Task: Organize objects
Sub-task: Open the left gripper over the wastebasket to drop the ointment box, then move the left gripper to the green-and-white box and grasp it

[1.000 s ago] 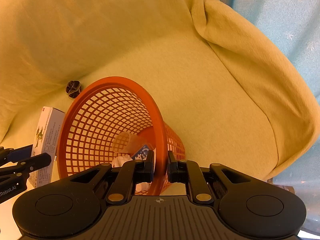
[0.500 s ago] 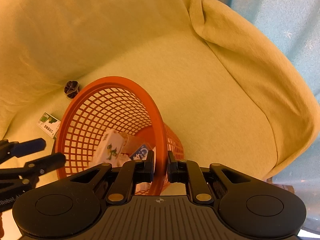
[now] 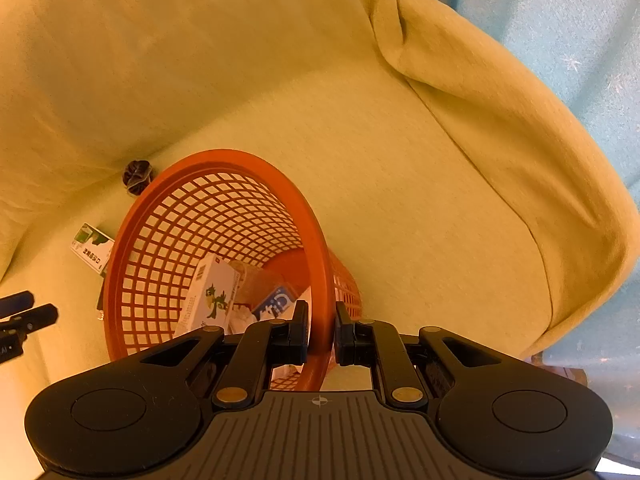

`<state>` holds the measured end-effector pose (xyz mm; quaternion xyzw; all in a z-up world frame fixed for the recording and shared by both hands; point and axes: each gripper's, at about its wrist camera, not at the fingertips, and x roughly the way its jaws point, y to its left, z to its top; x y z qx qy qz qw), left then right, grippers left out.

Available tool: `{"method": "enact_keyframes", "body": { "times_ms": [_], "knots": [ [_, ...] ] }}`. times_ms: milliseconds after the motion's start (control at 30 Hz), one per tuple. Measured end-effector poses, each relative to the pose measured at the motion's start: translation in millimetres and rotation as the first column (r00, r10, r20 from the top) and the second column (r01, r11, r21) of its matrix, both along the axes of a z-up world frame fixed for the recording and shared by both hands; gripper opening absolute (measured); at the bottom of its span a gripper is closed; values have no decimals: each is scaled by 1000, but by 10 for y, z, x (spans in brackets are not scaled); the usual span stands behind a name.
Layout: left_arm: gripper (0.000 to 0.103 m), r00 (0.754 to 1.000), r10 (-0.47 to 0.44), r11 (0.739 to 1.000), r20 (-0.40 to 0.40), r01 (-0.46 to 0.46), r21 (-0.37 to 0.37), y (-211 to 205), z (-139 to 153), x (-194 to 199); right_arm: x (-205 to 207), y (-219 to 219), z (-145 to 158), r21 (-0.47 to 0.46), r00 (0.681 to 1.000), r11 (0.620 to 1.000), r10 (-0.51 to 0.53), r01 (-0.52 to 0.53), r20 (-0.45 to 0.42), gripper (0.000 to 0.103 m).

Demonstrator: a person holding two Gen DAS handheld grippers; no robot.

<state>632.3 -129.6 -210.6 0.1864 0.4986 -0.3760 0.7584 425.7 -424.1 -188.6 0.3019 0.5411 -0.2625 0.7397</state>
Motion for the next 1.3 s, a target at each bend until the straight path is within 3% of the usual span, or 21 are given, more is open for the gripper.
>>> {"method": "enact_keyframes", "body": {
  "times_ms": [167,367,600,767,833,1033,1167,1300],
  "knots": [
    [47,998,52,997,33,-54,58,193,-268,238,-27,3,-23,0,1000,1000,-16,16,-15,9],
    [40,998,70,991,7,-70,110,250,-639,420,-22,13,-38,-7,999,1000,-30,30,-27,9],
    [42,992,121,989,-36,-117,88,127,-780,687,-17,32,-42,-17,998,998,-62,61,-34,9],
    [50,989,144,987,-36,-140,82,-110,-887,879,-14,40,-43,-22,996,996,-83,82,-39,9],
    [63,984,175,981,-40,-171,93,-197,-940,963,-8,42,-50,-22,995,996,-88,87,-39,9],
    [79,940,335,937,-68,-325,126,-460,-1145,1181,-2,46,-63,-22,994,995,-98,97,-43,9],
    [79,920,388,912,-62,-373,173,-624,-1316,1277,-12,48,-81,-25,994,995,-102,101,-49,9],
    [72,941,338,922,0,-331,200,-659,-1386,1285,-20,50,-89,-23,993,994,-107,106,-55,9]
  ]
}}
